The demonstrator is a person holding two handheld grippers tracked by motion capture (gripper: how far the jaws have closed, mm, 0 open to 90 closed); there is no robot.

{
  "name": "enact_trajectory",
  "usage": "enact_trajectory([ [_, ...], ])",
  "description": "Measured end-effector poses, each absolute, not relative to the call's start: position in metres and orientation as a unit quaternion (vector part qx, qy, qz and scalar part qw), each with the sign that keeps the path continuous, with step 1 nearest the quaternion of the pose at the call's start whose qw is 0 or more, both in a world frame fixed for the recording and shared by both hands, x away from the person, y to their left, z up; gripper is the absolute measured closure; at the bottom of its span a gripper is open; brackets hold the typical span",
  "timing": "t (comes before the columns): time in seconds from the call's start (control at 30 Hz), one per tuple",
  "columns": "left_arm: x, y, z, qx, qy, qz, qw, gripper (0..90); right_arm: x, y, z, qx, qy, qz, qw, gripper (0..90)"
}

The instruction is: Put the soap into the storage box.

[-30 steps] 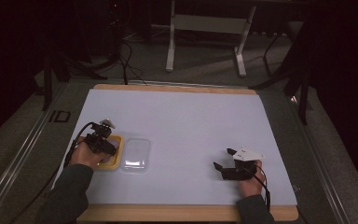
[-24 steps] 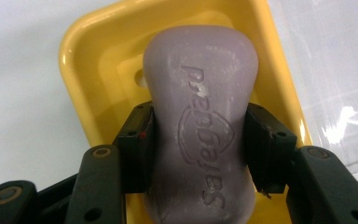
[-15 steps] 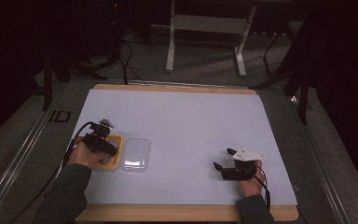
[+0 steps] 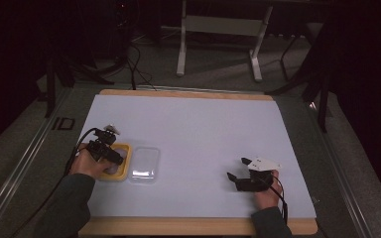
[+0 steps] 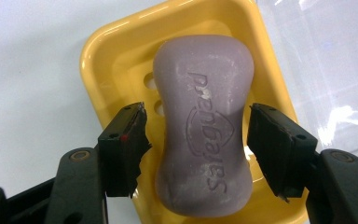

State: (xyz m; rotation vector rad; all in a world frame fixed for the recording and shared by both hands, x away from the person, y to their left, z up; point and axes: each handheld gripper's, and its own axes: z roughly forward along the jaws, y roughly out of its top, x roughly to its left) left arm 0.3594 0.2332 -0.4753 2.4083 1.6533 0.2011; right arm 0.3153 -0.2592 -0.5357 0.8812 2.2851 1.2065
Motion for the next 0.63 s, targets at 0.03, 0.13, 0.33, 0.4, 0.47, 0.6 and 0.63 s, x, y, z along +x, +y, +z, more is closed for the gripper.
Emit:
enact_trajectory([
  [0.03, 0.359, 0.233, -0.474, 0.817, 0.562, 0.071, 0.106, 37.8, 0.315, -0.259, -0.536, 0.316, 0.819, 0.432, 0.204, 18.2],
  [0.13, 0.359, 0.234, -0.472, 0.816, 0.563, 0.079, 0.106, 36.1, 0.315, -0.259, -0.536, 0.316, 0.819, 0.432, 0.204, 18.2],
  [0.33, 0.359, 0.233, -0.466, 0.814, 0.562, 0.092, 0.114, 33.9, 0.315, -0.259, -0.536, 0.316, 0.819, 0.432, 0.204, 18.2],
  [0.4, 0.360, 0.233, -0.464, 0.814, 0.563, 0.093, 0.113, 32.6, 0.315, -0.259, -0.536, 0.316, 0.819, 0.433, 0.204, 18.2],
  [0.47, 0.360, 0.231, -0.463, 0.813, 0.562, 0.097, 0.118, 32.0, 0.315, -0.259, -0.536, 0.316, 0.819, 0.433, 0.204, 18.2],
  [0.6, 0.360, 0.226, -0.458, 0.816, 0.552, 0.108, 0.134, 30.8, 0.315, -0.259, -0.536, 0.316, 0.819, 0.432, 0.204, 18.2],
  [0.63, 0.360, 0.224, -0.457, 0.817, 0.548, 0.112, 0.140, 30.6, 0.315, -0.259, -0.536, 0.316, 0.820, 0.432, 0.204, 18.2],
])
